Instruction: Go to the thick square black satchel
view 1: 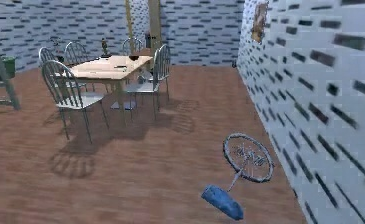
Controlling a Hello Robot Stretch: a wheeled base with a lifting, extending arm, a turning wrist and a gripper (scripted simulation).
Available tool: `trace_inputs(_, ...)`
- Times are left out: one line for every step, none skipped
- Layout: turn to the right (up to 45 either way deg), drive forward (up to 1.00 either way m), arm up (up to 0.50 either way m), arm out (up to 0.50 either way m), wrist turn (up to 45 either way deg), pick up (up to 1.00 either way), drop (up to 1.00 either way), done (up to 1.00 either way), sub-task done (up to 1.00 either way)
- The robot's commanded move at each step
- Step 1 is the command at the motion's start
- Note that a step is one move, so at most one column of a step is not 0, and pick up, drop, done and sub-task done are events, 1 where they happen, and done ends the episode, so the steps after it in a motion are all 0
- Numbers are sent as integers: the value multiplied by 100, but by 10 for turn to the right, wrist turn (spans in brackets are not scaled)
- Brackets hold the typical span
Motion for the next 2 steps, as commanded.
trace_inputs(30, 0, 0, 0, 0, 0, 0, 0, 0)
trace_inputs(0, 100, 0, 0, 0, 0, 0, 0, 0)
